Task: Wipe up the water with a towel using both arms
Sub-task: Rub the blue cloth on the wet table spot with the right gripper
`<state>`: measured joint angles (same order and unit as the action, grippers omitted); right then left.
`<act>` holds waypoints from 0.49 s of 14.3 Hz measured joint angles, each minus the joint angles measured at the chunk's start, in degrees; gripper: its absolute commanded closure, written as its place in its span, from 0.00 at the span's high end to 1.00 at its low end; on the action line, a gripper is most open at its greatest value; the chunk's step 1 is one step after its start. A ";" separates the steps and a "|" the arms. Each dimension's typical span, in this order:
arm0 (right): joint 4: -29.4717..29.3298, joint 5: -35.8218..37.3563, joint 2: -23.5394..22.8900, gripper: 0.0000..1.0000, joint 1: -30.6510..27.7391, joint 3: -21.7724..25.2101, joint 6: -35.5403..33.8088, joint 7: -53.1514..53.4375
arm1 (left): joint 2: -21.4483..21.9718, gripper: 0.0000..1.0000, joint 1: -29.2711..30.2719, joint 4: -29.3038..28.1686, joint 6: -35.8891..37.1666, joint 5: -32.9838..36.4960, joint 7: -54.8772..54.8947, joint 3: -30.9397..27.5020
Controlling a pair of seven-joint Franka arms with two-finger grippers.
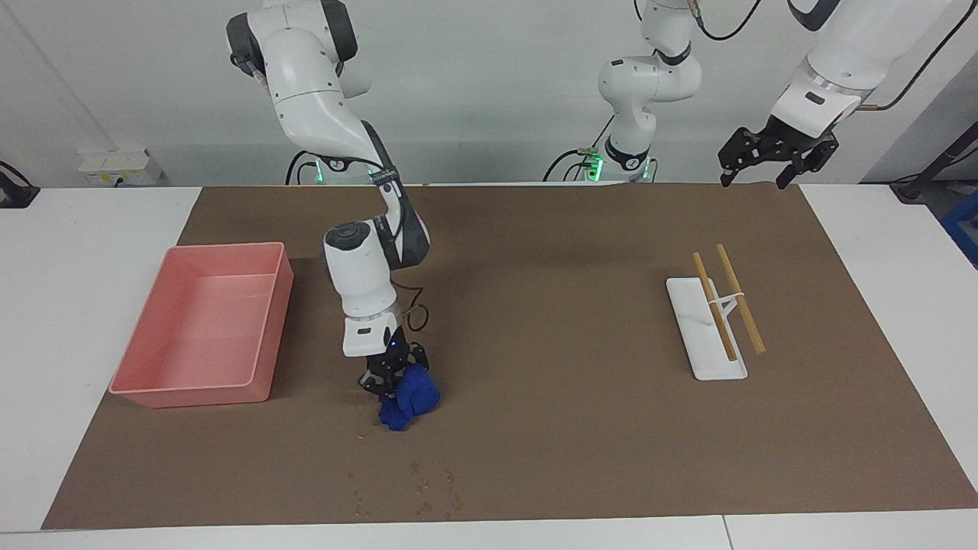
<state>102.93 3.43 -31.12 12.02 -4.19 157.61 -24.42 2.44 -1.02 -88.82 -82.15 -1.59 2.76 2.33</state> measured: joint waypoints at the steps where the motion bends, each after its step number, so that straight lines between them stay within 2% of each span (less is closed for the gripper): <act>1: -0.25 -0.01 0.33 0.00 -0.18 -0.01 -2.08 0.00 | 0.00 1.00 0.00 -0.04 0.00 0.01 0.00 -0.04; 7: -0.65 -2.17 2.64 0.00 -0.81 0.00 -13.57 0.15 | 0.00 1.00 0.00 -0.04 0.00 0.02 0.00 -0.05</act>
<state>102.28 1.26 -28.48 11.21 -4.19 144.04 -24.27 2.44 -1.02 -88.86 -82.15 -1.57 2.76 2.28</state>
